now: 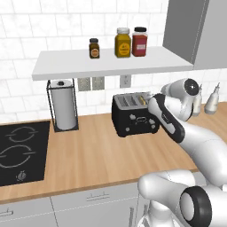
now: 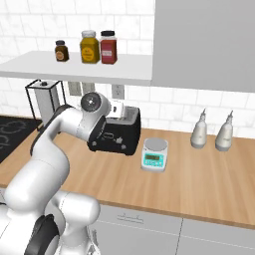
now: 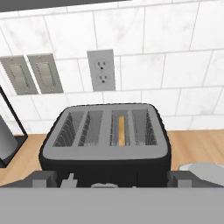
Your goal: Start the toaster. Once the lever pops up, take the bread to the plate on the dining counter.
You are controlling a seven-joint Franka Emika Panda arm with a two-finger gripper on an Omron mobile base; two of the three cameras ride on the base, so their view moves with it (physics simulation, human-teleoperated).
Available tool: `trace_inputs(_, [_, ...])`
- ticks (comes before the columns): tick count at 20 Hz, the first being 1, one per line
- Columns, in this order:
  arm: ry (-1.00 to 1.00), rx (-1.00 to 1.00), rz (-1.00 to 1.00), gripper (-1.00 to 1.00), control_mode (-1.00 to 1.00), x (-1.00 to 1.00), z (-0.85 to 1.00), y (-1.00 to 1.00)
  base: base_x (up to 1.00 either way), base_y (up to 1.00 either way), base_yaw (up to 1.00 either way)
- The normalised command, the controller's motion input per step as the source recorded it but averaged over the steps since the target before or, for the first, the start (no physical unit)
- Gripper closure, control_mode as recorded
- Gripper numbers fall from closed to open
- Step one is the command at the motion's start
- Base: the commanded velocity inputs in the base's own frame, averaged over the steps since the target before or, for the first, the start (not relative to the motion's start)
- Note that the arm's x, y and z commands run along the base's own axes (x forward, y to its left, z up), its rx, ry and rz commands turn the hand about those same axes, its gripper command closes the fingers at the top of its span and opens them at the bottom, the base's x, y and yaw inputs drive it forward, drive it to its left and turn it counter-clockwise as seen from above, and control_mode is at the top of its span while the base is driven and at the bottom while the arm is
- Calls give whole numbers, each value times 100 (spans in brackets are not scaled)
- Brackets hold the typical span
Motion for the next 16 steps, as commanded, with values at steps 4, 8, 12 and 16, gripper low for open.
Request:
trace_inputs(4, [0,0,0,-100,-100,0,0,0,0,0,0])
trace_inputs(8, [0,0,0,-100,-100,0,0,0,0,0,0])
trace_inputs(12, [0,0,0,-100,-100,0,0,0,0,0,0])
trace_inputs(16, [0,0,0,-100,-100,0,0,0,0,0,0])
